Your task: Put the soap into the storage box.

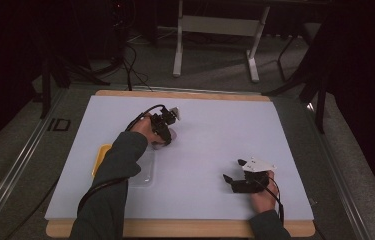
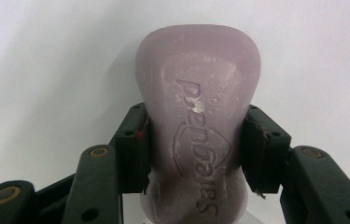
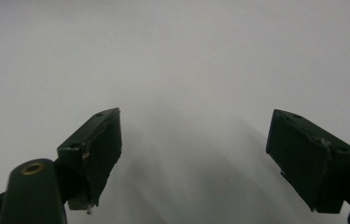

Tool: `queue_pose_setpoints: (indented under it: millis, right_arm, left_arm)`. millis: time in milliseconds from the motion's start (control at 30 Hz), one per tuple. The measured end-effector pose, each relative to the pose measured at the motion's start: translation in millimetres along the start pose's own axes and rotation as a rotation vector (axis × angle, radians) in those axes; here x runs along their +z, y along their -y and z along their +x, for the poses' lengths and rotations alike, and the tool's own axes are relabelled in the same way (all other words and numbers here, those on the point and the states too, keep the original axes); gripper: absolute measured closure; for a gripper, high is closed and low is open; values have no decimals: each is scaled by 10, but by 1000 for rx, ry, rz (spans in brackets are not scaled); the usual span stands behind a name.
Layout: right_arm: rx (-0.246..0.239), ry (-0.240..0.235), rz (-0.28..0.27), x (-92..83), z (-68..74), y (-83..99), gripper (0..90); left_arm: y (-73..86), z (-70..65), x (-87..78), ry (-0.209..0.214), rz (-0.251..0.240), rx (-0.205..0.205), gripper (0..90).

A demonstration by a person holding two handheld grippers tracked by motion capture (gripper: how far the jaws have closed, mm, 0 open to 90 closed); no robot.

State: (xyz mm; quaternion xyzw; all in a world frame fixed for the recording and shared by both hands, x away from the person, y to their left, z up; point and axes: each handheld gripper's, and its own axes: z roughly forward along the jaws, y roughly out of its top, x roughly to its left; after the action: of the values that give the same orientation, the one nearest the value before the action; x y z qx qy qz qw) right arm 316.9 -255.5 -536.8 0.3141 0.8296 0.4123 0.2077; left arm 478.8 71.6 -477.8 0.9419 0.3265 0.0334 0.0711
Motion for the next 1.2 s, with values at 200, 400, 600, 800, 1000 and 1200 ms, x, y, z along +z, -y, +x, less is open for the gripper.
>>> queue_pose_setpoints:
  millis: [200,400,600,800,1000,1200]
  right_arm:
    - [0,1,-2,-1,1,0,177]
    - [2,3,-2,-5,1,1,177]
    - [-1,3,-2,-7,0,2,177]
    - [0,4,-3,-7,2,2,177]
    - [1,4,-4,-8,5,2,177]
    - [2,5,-4,-10,6,2,177]
  left_arm:
    - [39,-15,-74,6,3,-6,498]
    - [80,-61,-109,-12,18,0,498]
    - [163,-34,-135,-22,28,-33,498]
    - [255,-15,-170,-31,25,-51,498]
    - [337,3,-228,-31,20,-70,498]
    - [405,0,-311,-36,4,-84,498]
